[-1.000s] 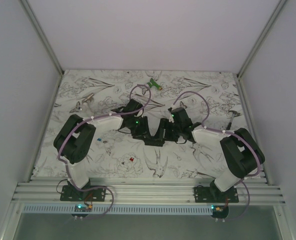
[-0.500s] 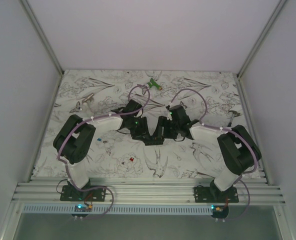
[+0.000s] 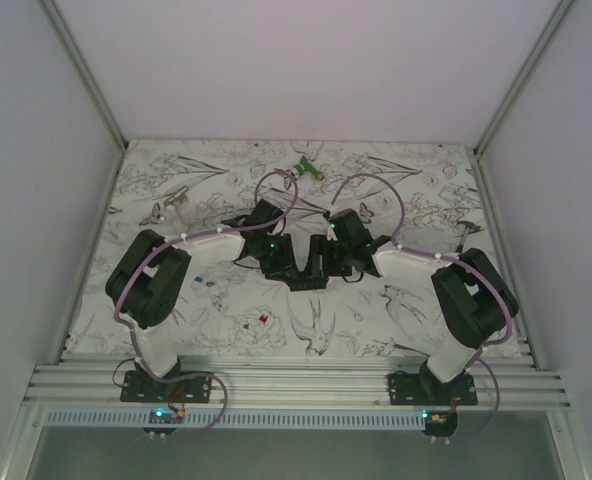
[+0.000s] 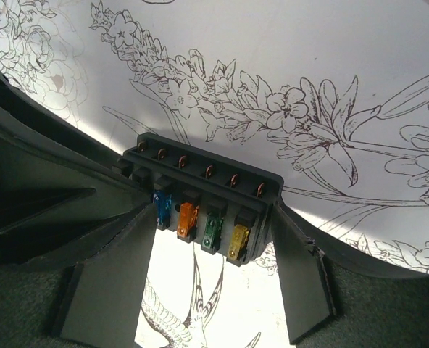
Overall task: Snap on the fuse box
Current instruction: Adjust the fuse box base at the center of the board.
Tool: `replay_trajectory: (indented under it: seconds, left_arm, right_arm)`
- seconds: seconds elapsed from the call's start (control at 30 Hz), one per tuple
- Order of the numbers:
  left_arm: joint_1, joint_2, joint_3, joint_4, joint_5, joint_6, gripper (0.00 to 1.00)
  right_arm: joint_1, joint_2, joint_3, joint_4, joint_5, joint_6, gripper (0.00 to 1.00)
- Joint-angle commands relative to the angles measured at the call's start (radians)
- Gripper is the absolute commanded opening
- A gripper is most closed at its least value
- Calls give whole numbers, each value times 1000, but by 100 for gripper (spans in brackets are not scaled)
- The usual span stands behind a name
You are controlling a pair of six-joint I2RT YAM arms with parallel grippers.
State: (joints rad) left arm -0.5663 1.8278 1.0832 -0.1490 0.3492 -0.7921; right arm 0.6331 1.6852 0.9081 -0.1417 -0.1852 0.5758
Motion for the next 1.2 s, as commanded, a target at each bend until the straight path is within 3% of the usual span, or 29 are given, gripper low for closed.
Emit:
replay_trajectory:
  seconds: [0.0, 0.33, 0.67, 0.8, 0.87, 1.07, 1.17]
  left_arm:
    - [-14, 19, -31, 31, 20, -5, 38]
    - [-15, 17, -34, 33, 19, -7, 37]
    - [-12, -36, -60, 36, 6, -21, 38]
    - [2, -58, -71, 36, 16, -21, 43]
    - [10, -81, -76, 34, 14, -11, 45]
    - [29, -115, -45, 30, -1, 56, 47]
    - [31, -89, -9, 30, 2, 96, 47]
  right_arm:
    - [33, 67, -8, -114, 24, -40, 67]
    - [54, 64, 17, -171, 65, -67, 66]
    - [30, -98, -21, -81, 93, 23, 84]
    - [16, -221, -74, -72, 122, 60, 86]
    - [12, -267, -107, -73, 120, 71, 81]
    - [18, -285, -209, -21, 5, 103, 50]
    - [24, -267, -242, 30, -31, 123, 41]
